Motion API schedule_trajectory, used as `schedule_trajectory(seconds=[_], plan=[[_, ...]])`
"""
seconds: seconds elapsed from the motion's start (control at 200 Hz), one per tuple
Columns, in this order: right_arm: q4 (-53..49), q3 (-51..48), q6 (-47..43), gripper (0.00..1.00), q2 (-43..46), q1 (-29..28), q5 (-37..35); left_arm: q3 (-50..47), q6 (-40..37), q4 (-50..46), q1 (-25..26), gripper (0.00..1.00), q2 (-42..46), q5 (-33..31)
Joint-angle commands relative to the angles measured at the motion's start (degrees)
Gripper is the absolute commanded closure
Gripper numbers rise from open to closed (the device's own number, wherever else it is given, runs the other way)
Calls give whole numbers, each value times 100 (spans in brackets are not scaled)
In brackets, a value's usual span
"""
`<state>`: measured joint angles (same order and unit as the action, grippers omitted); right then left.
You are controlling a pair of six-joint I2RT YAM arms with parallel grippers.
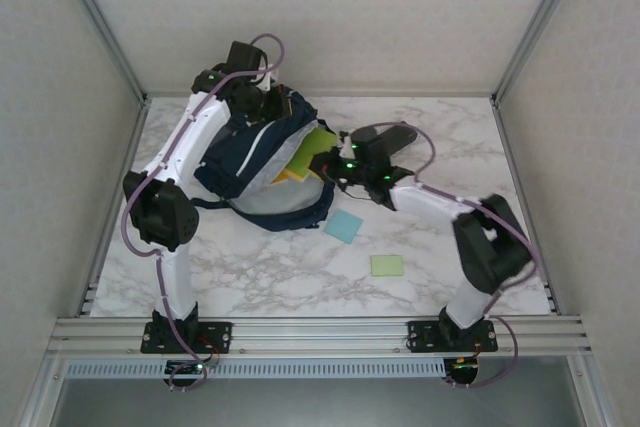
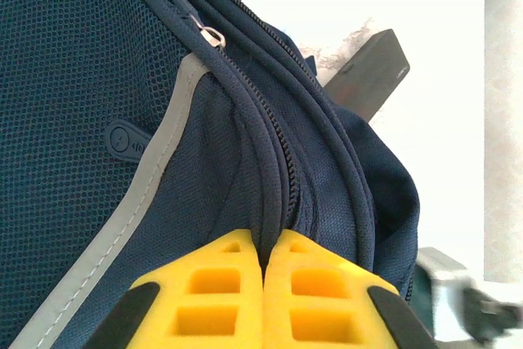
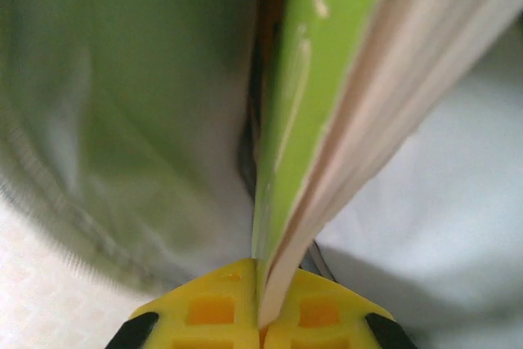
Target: Pack the student bag
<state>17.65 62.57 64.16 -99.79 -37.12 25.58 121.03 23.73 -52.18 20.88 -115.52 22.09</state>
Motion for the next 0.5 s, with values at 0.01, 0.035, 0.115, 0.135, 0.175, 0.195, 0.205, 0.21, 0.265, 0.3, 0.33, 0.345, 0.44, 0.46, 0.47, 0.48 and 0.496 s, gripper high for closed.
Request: schedule_trajectory(seconds=[0.01,0.035,0.115,0.135,0.175,0.195,0.205,0.21,0.265,0.3,0.33,0.345,0.44,0.46,0.47,0.48,0.496], plan=[[1436,554,73,100,-676,-369,-311,262,354,428,56,100,169,632],[1489,697,63,100,-850,-426,-378,220,380,447,56,100,179,644],[1515,1256,100,100,-1455,-540,-533,70,420,505,56,100,236,635],[1515,1393,82,100,-1605,-540,-572,41,422,514,56,100,253,631],[1427,1629,79,100,-1856,-739,-717,-25,431,542,52,100,283,630],[1382,1729,71,100,-1966,-766,-808,-63,444,559,56,100,305,630],[1368,1778,73,100,-2025,-787,-860,-80,445,569,58,100,314,630],[1357,1804,71,100,-2048,-796,-878,-89,447,569,57,100,317,630],[1235,2029,-5,100,-2292,-867,-1197,-157,464,596,56,100,363,632],[1044,2159,-22,100,-2420,-879,-1426,-199,479,611,54,100,393,639],[894,2284,-9,100,-2523,-883,-1597,-239,492,624,56,100,414,647],[845,2340,-1,100,-2580,-876,-1679,-257,493,630,56,100,423,652],[462,2658,33,100,-2834,-860,-2003,-380,502,692,56,100,521,641],[353,2734,63,99,-2871,-857,-2005,-394,484,691,56,100,537,620],[305,2761,84,97,-2891,-847,-2005,-400,477,679,56,100,546,603],[253,2790,93,95,-2902,-842,-1989,-402,469,671,56,100,548,597],[190,2822,115,92,-2912,-834,-1975,-411,450,664,56,100,555,571]])
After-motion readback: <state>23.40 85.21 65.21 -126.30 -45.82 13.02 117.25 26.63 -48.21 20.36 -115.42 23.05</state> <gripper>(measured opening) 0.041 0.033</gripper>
